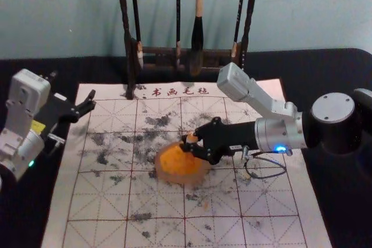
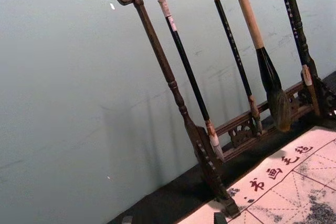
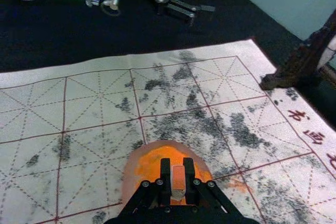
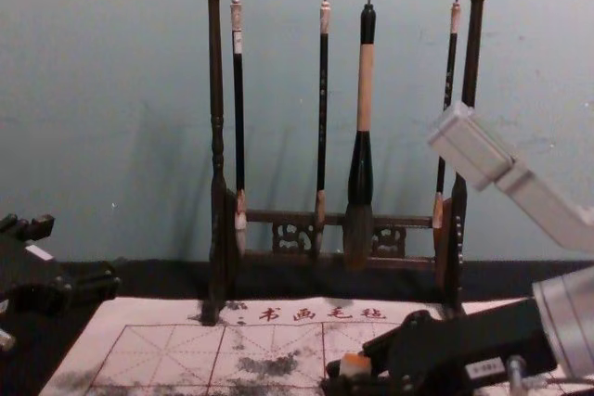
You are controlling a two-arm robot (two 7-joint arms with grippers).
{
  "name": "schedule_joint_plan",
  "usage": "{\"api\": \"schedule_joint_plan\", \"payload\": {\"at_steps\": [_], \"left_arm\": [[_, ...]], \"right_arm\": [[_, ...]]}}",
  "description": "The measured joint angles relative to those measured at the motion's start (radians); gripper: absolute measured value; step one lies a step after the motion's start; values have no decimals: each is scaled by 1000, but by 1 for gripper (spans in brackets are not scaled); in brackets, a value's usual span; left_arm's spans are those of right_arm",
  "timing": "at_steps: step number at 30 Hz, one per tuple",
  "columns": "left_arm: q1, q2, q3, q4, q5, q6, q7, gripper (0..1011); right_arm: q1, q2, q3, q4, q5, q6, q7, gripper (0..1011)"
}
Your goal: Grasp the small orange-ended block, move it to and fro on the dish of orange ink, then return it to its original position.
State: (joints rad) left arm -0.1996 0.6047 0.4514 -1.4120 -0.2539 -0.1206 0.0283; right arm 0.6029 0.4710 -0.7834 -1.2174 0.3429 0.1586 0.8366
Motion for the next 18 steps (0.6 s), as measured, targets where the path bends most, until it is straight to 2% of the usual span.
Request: {"api": "schedule_joint_plan", "payload": {"at_steps": [7,18], "left_arm": [[0,0,0,0,0,0,0,1001],[0,0,0,0,0,0,0,1001]], "right_arm": [[-1,-10,-12,0,5,-4,13,110],[27,-57,-29,51,5,-22,23,110]]}}
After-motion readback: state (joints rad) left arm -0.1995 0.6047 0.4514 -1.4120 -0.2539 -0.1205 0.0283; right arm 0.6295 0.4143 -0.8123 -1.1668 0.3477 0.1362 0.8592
